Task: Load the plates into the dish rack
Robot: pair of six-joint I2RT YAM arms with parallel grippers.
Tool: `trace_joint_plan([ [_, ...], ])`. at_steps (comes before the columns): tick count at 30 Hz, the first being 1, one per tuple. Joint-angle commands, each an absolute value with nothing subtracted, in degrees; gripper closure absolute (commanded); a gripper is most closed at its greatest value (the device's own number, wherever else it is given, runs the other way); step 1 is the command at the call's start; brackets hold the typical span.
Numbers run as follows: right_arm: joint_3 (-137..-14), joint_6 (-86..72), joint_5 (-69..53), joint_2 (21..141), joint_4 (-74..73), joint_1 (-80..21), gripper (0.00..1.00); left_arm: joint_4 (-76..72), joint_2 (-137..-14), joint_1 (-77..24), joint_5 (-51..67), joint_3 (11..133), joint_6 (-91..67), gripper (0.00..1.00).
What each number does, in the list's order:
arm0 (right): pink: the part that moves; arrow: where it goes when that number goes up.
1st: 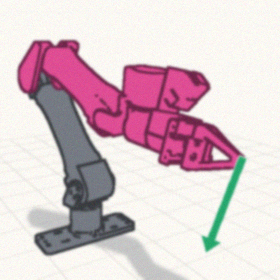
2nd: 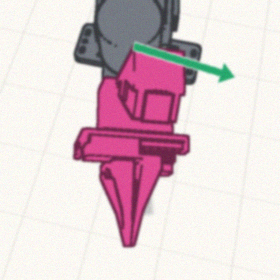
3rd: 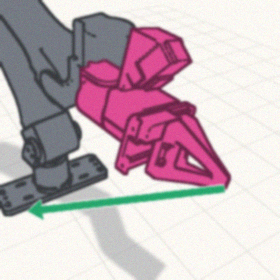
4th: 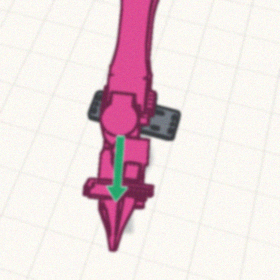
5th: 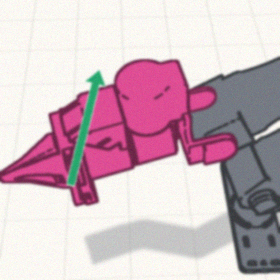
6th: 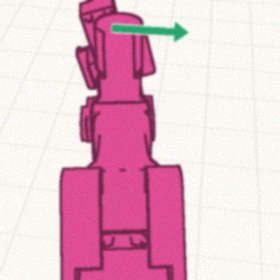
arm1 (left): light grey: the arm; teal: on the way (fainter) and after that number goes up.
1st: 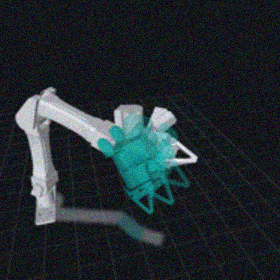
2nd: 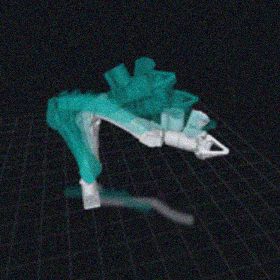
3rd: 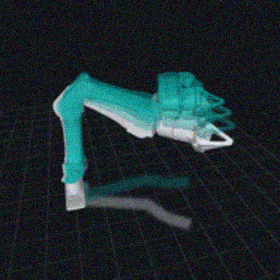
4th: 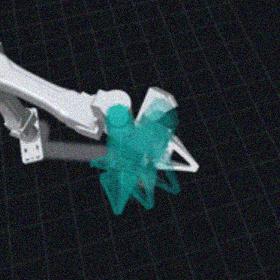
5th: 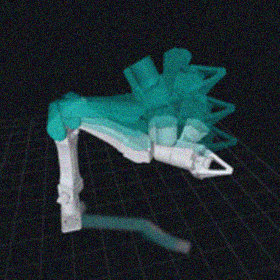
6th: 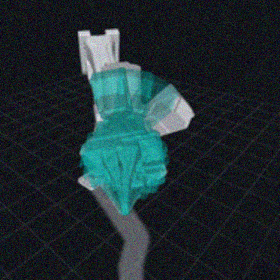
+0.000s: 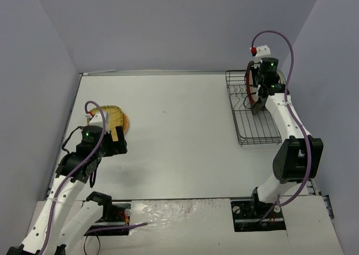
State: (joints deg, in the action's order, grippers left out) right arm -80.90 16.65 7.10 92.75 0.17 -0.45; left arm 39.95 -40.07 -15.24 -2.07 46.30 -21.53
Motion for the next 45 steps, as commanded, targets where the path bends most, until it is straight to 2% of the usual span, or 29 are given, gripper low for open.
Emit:
trace_joint_plan([
  [1,-86.72,18.54,9.07,89.97,13.23,-0.26,1.00,36.41,-40.77,-14.16,-2.27,47.73,-20.57,0.03],
  [22,-86.44,17.23,6.19,89.78,13.97,2.28,1.00,36.56,-41.92,-13.71,-1.85,47.76,-20.65,0.03],
  [45,-80.53,13.29,0.64,96.05,12.14,3.86,1.00,36.74,-42.54,-13.27,-2.02,47.81,-20.74,0.03],
])
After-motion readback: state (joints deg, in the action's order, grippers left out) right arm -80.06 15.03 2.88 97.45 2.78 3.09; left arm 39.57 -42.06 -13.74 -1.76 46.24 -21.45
